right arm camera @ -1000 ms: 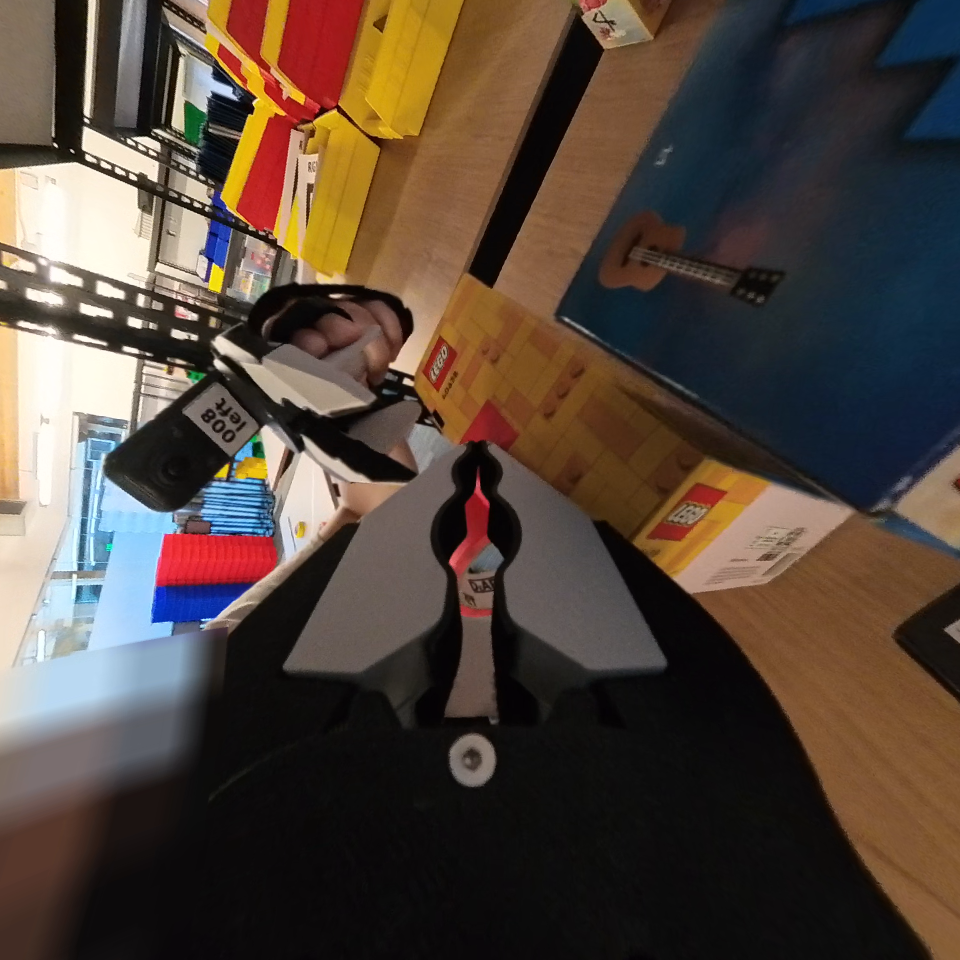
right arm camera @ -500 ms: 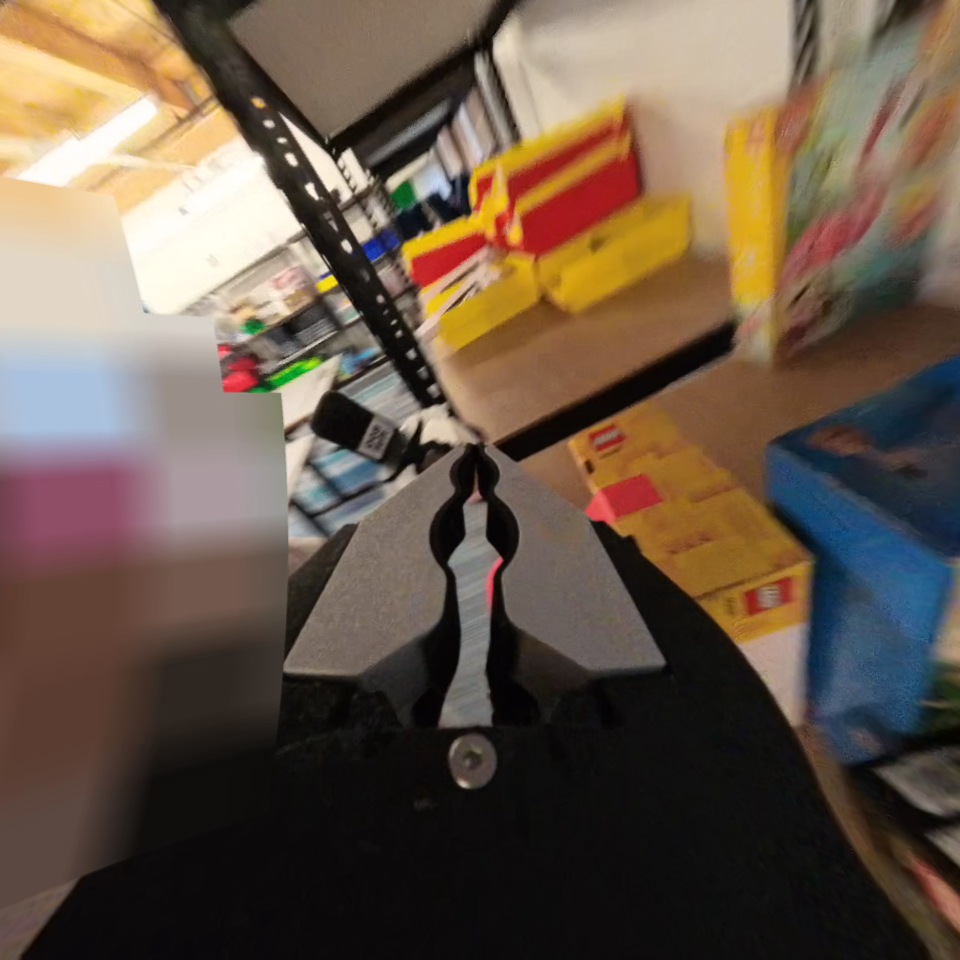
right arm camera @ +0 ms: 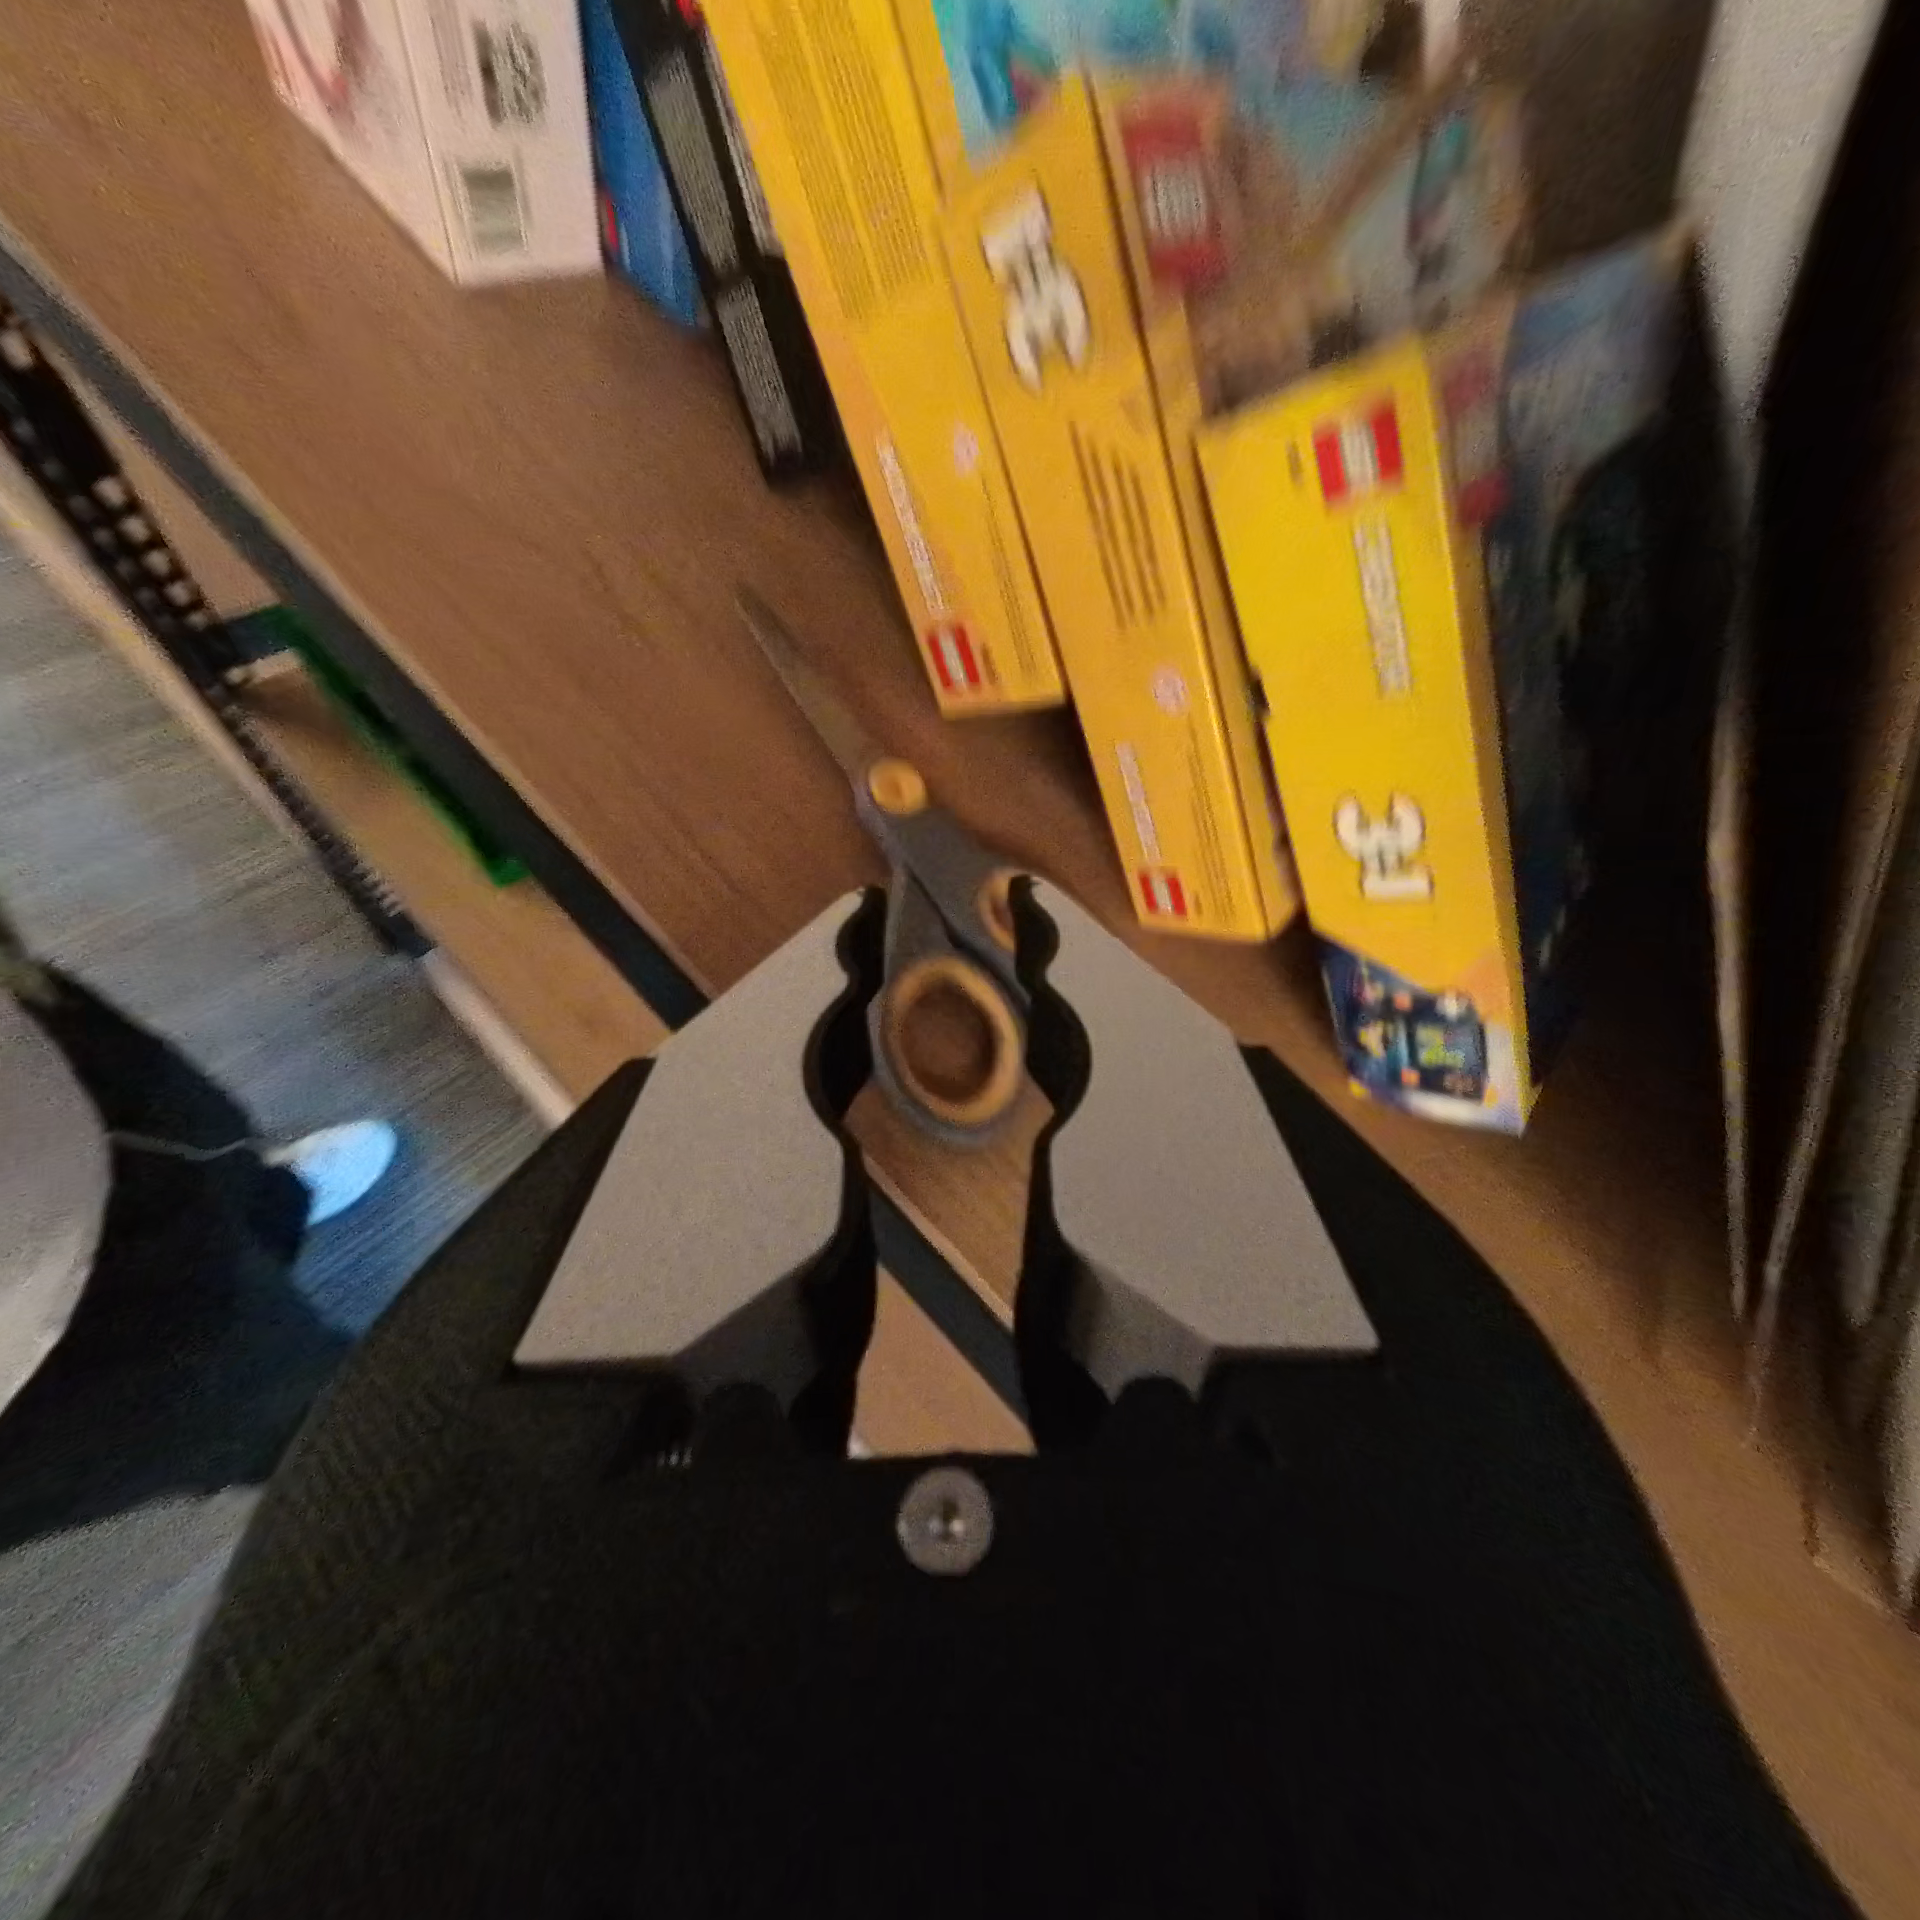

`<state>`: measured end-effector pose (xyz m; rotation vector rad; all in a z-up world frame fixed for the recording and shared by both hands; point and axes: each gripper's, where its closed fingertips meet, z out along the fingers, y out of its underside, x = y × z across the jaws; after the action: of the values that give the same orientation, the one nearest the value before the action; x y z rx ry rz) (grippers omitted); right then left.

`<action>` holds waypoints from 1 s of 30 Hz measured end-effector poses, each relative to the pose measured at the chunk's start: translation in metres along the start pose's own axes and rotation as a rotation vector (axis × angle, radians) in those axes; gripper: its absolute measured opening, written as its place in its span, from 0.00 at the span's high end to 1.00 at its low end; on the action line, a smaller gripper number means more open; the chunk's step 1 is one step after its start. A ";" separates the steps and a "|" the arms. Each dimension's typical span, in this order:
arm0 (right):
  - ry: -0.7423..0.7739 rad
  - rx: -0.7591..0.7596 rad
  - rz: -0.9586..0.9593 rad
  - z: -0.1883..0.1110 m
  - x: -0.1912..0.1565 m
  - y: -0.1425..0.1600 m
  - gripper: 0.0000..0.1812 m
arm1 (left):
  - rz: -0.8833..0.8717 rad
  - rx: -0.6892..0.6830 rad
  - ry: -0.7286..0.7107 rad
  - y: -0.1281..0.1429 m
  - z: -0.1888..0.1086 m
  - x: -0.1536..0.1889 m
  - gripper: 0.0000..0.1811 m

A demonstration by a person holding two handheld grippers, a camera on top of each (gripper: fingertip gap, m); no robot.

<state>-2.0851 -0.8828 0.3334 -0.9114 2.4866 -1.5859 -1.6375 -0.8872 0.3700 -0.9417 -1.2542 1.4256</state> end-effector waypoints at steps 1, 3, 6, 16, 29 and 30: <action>-0.053 -0.027 0.031 0.001 0.009 0.014 0.88 | -0.019 -0.007 0.009 0.002 0.007 0.007 0.84; -0.140 -0.091 0.051 0.009 0.020 0.039 0.88 | -0.051 -0.025 0.019 0.007 0.024 0.022 0.84; -0.253 -0.102 0.052 0.029 0.017 0.051 0.84 | -0.077 -0.053 0.020 0.021 0.047 0.046 0.84; -0.364 -0.144 0.045 0.058 -0.011 0.050 0.88 | -0.221 -0.093 -0.081 0.070 0.076 0.093 0.87; -0.573 -0.182 -0.127 0.066 -0.083 0.024 0.88 | -0.993 0.184 -0.202 0.166 0.247 0.086 0.69; -0.595 -0.181 -0.155 0.063 -0.087 0.024 0.87 | -1.054 0.225 -0.191 0.163 0.257 0.086 0.68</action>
<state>-2.0027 -0.8833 0.2605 -1.3845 2.1839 -0.9287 -1.9312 -0.8598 0.2569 0.0738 -1.3701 0.7693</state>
